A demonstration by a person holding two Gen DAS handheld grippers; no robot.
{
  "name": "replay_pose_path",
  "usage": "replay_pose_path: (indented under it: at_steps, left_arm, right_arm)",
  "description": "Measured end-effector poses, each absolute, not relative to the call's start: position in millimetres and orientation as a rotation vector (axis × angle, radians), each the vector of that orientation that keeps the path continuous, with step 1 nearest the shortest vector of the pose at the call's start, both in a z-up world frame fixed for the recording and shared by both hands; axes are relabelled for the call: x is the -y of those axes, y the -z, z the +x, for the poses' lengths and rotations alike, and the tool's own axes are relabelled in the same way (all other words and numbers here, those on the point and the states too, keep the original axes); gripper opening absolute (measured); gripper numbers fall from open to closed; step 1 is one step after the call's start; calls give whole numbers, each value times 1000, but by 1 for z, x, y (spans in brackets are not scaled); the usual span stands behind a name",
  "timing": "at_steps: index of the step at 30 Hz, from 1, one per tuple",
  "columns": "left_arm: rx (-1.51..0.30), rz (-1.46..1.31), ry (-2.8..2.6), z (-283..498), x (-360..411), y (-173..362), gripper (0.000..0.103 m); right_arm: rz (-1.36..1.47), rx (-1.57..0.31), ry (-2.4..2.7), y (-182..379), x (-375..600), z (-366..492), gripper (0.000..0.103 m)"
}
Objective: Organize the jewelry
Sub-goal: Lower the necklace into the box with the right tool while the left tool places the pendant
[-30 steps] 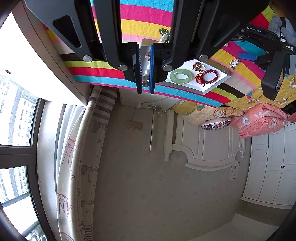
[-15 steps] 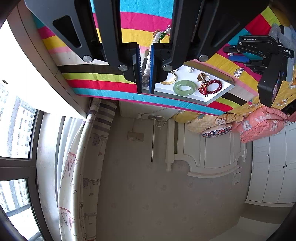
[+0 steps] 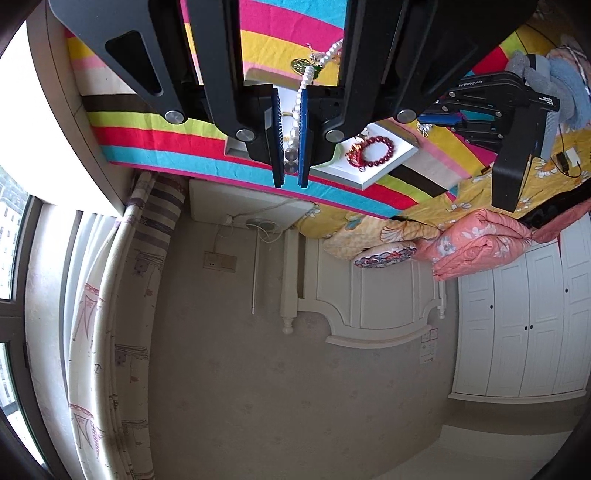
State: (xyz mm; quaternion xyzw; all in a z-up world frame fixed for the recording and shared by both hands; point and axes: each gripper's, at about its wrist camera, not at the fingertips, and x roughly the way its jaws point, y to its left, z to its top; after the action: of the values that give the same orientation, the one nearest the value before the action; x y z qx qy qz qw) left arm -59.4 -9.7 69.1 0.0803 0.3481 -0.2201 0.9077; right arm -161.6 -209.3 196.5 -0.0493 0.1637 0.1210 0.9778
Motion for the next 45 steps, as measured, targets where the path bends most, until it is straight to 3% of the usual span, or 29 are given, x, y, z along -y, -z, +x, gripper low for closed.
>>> replay_pose_path:
  at_steps: [9,17,27,45]
  left_arm:
    - [-710,134,456,-57,2,-75,13]
    - [-691,171,471,-38,9,-96,13]
    - [-755,136,448,34,24,-105,13]
    - [-856,123,338,91,43,-55,13]
  right_arm:
    - [-171,-227,-305,-258,179,-159,9]
    - [-219,-217,-281,-276,168,-140,9]
    - [-234,-288,-236,-262,155,-75,9]
    - [-223,-391,-22,-214,199,23,9]
